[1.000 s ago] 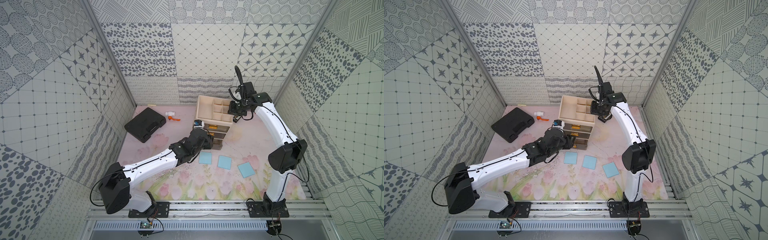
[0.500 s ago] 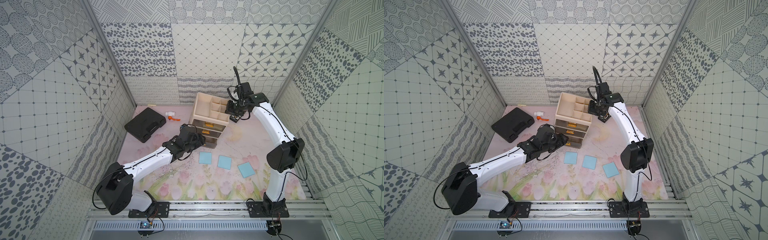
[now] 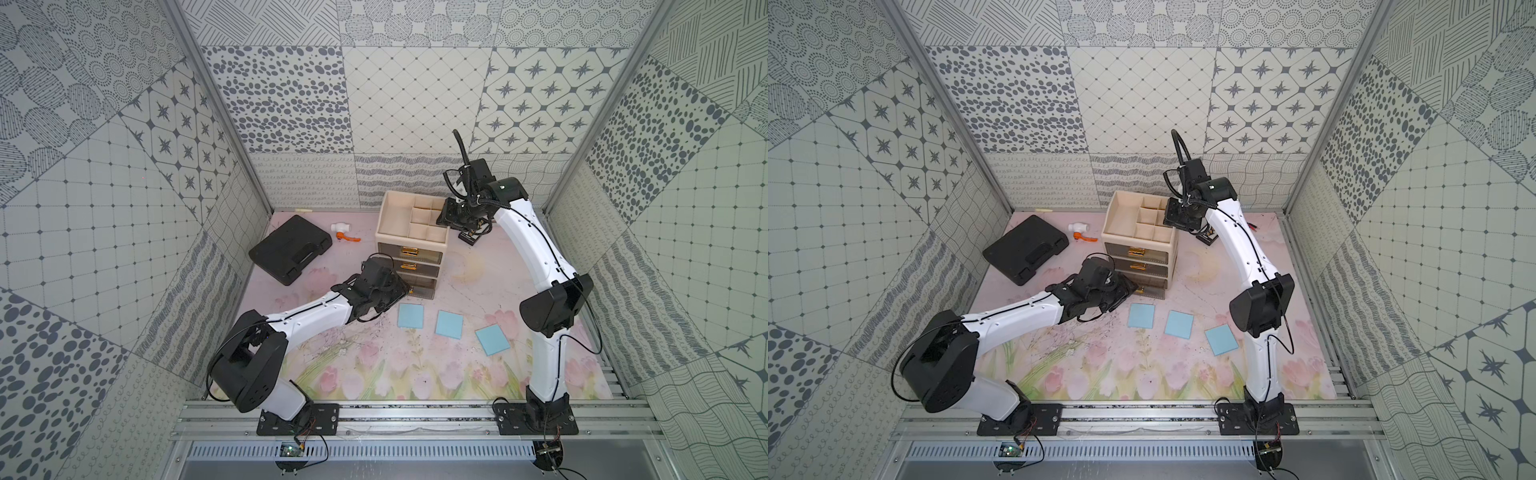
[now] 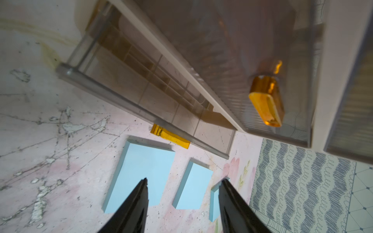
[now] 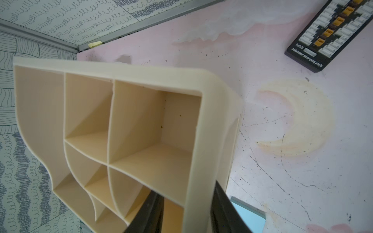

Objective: Please put the sticky notes in the drawer by color
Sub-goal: Open the drawer in the storage box.

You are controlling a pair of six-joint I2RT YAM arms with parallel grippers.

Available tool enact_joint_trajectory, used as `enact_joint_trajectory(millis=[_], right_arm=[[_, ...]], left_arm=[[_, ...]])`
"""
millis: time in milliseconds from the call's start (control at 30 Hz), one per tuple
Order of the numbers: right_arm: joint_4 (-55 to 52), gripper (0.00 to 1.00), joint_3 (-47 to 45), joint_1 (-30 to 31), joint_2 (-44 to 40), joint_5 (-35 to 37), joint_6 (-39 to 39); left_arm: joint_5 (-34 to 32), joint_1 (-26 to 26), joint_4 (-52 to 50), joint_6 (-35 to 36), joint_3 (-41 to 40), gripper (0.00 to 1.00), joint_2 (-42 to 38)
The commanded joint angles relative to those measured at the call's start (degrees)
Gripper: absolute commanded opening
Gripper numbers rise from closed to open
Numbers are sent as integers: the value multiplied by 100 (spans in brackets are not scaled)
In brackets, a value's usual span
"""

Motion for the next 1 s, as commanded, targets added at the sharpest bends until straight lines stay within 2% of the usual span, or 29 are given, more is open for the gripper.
enact_joint_trajectory(millis=[0,100,200,367,467,667,967], right_arm=[[-64,41,162,39,119,23,52],[-35,41,161,68,125,31,55],[-39,41,136,98,154,19,42],[-40,40,103,119,113,80,-1],[-37,38,97,123,58,191,-30],[-68,35,111,123,96,195,-58],[-54,32,105,119,196,137,-90]], left_arm=[[7,49,986,-437,-666,52,-323],[-107,43,2224,-652,-1462,48,-398],[-179,51,3369,-609,-1907,46,-182],[-221,44,5881,-882,-2574,52,580],[-197,51,6885,-1033,-2750,54,1018],[-275,37,7365,-960,-2846,55,1217],[-260,53,7205,-575,-2602,55,1163]])
